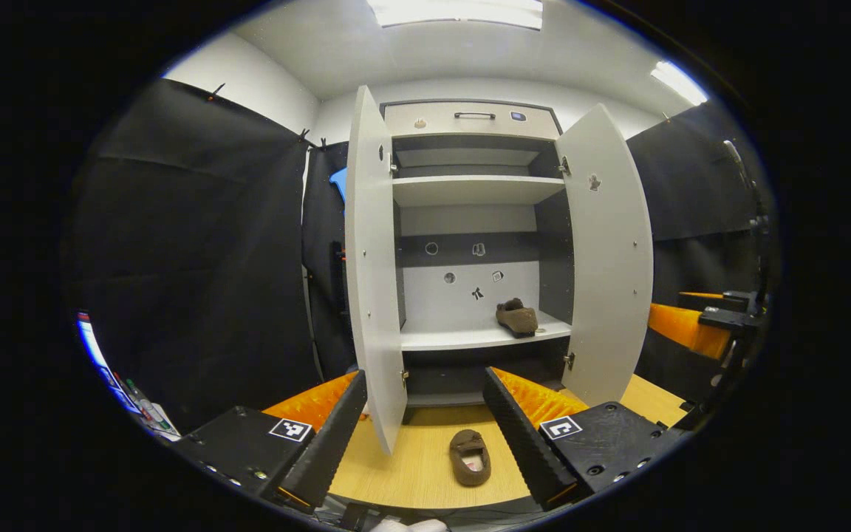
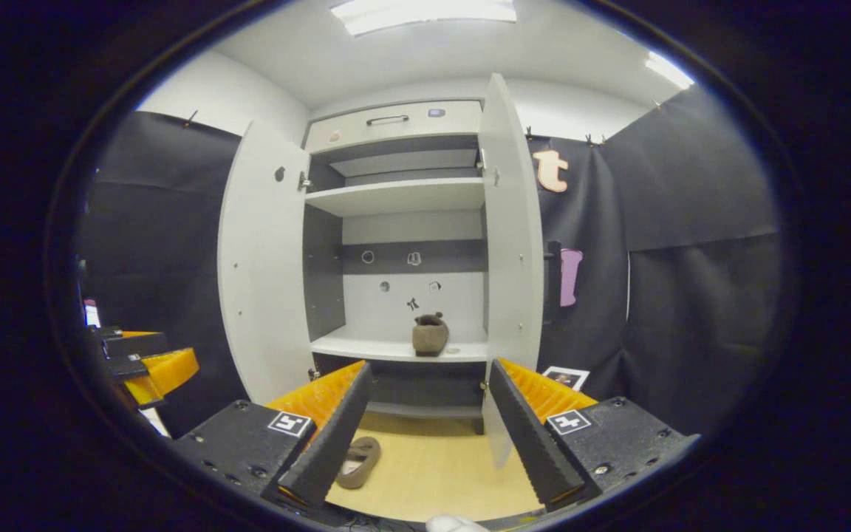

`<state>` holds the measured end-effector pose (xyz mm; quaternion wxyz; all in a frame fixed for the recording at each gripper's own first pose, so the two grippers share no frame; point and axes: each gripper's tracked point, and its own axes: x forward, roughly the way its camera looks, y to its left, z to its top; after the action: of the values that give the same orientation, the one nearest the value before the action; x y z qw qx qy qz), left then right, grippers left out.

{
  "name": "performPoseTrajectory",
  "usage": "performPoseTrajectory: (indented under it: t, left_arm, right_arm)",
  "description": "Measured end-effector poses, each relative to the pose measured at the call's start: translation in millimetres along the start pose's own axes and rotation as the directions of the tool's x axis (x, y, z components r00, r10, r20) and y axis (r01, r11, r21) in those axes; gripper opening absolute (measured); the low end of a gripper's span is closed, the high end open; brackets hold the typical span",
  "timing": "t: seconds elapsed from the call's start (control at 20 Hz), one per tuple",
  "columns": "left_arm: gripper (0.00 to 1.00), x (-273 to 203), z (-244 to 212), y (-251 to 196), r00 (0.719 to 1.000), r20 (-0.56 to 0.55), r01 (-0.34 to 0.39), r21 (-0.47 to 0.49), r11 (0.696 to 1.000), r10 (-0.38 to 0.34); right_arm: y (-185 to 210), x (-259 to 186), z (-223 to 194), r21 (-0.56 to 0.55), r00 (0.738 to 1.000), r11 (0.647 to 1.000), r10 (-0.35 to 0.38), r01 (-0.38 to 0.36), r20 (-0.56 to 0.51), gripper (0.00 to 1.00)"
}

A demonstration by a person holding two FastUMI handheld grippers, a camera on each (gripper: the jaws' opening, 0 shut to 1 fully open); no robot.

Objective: Grab one shoe with the right hand and put it into the shoe cabinet, grab the other shoe with the left hand and put it into the shoe cabinet; then close the right door with the right hand and the left door with the left hand.

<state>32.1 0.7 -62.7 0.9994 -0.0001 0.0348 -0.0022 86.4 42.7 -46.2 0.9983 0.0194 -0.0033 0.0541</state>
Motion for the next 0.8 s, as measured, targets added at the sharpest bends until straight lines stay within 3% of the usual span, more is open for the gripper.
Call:
performPoseTrajectory:
  t: [0.4, 0.8]
  left_arm:
    - [0.96, 38.0, -46.1, -24.8, 0.995, -0.082, 0.055, 0.039, 0.998, -0.051]
    - [0.96, 73.5, -167.6, -52.3, 0.953, -0.281, 0.104, -0.036, 0.994, -0.11]
  right_arm:
    - [-32.0, 2.4, -9.9, 0.035, 0.998, 0.998, -0.046, 0.048, -0.051, 1.0]
    - [-63.9, 4.3, -33.2, 0.018, 0.984, 0.993, -0.109, 0.112, -0.138, 1.0]
